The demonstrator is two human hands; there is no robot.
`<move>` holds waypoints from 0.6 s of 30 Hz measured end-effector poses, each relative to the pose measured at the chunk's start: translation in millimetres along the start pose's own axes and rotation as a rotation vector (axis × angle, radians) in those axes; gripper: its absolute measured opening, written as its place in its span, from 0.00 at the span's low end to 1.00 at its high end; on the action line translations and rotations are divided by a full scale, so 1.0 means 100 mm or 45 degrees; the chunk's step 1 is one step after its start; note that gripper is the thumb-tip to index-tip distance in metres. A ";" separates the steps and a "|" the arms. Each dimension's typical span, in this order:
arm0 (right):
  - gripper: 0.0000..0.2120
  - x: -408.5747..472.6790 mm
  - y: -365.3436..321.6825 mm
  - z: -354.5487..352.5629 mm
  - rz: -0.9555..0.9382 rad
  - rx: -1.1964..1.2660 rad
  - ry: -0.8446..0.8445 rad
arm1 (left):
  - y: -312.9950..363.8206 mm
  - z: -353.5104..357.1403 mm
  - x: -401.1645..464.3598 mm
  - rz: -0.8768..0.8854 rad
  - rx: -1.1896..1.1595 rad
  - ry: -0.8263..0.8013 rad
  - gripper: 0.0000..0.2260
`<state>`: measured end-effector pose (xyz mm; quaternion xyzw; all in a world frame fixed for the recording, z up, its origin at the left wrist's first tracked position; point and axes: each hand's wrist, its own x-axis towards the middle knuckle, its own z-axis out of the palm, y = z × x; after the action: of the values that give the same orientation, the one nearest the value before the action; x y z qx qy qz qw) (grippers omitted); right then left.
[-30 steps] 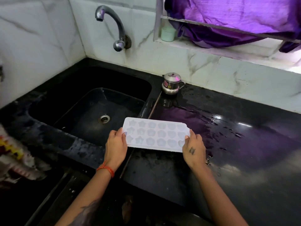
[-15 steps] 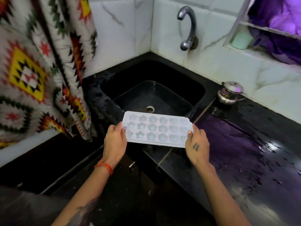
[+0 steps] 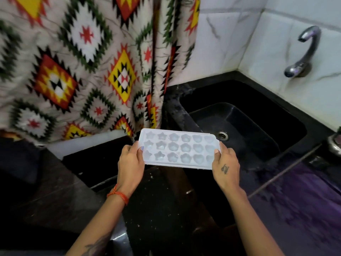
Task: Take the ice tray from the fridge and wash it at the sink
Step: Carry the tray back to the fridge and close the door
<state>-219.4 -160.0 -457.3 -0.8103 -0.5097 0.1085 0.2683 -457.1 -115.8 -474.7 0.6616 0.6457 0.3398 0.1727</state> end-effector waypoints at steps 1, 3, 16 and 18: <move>0.20 0.00 -0.09 0.07 -0.025 0.004 -0.018 | -0.08 -0.07 -0.01 -0.022 0.008 0.023 0.14; 0.20 -0.02 -0.25 0.19 -0.090 0.012 -0.049 | -0.23 -0.22 -0.03 -0.072 0.017 0.074 0.14; 0.20 -0.09 -0.91 0.57 -0.460 0.029 -0.256 | -0.63 -0.79 -0.50 -0.387 0.105 0.366 0.13; 0.20 -0.11 -0.96 0.59 -0.536 0.032 -0.293 | -0.63 -0.83 -0.62 -0.449 0.115 0.423 0.13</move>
<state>-324.1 -118.1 -455.5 -0.6651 -0.6930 0.1483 0.2352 -555.1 -186.5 -471.6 0.4808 0.7852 0.3794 0.0911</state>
